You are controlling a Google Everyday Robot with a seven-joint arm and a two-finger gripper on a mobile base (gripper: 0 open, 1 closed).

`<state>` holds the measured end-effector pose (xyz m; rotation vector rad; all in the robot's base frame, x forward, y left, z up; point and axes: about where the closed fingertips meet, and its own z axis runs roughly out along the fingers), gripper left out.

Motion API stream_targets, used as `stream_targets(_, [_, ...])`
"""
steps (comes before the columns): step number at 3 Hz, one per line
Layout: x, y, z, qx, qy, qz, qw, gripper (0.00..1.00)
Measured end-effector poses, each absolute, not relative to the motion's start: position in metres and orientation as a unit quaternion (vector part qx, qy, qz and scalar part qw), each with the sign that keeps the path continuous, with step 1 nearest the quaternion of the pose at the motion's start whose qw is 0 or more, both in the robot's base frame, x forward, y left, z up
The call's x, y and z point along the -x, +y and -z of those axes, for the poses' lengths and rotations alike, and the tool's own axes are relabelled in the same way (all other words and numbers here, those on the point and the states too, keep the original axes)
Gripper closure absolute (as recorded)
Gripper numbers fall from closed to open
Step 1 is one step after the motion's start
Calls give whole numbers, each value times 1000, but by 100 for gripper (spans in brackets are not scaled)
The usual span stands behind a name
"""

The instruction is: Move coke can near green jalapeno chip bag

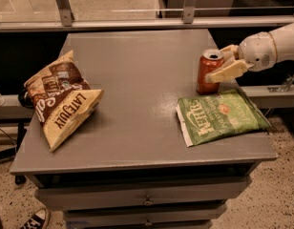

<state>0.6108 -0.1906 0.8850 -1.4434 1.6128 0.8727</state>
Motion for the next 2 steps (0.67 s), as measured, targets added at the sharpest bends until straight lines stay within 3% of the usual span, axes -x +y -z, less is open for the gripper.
stream_targets(2, [-602, -186, -886, 576, 630, -358, 378, 11])
